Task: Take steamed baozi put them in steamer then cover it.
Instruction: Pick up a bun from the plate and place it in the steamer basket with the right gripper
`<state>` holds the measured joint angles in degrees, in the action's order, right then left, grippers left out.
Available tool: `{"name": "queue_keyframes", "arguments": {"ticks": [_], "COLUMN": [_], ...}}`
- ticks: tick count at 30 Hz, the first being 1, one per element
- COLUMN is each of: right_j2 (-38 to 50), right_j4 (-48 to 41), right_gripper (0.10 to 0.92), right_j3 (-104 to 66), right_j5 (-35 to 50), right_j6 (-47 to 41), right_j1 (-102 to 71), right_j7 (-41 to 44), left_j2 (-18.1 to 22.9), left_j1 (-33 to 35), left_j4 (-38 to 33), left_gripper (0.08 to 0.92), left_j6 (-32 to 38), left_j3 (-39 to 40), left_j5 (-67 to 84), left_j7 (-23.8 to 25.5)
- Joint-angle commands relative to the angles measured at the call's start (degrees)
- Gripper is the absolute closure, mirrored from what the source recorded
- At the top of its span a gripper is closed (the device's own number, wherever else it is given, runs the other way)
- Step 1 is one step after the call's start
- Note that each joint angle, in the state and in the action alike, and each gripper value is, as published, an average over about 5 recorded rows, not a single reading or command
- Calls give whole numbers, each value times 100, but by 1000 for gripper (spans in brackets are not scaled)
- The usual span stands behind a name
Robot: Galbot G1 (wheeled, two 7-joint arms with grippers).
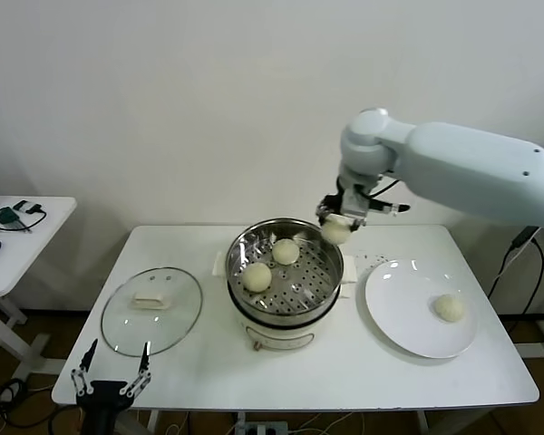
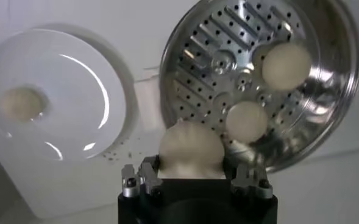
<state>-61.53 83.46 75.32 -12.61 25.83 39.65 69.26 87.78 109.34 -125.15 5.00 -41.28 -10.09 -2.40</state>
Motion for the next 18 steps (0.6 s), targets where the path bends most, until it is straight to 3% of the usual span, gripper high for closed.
{"name": "queue_keyframes", "arguments": {"ticks": [1, 18], "right_j2": [-858, -1035], "right_j4": [224, 221], "right_gripper": [347, 345], "right_j3": [164, 465], "right_j5": [-179, -50], "right_j6": [150, -132], "right_j1": [-402, -786], "right_j7": [-56, -128], "left_j2": [-8, 35], "left_j1": [25, -38], "left_j4": [15, -40], "left_gripper": [177, 177], "left_j6": [11, -31], "left_j3": [-3, 50], "left_j5": [1, -27], "left_j7": [0, 13]}}
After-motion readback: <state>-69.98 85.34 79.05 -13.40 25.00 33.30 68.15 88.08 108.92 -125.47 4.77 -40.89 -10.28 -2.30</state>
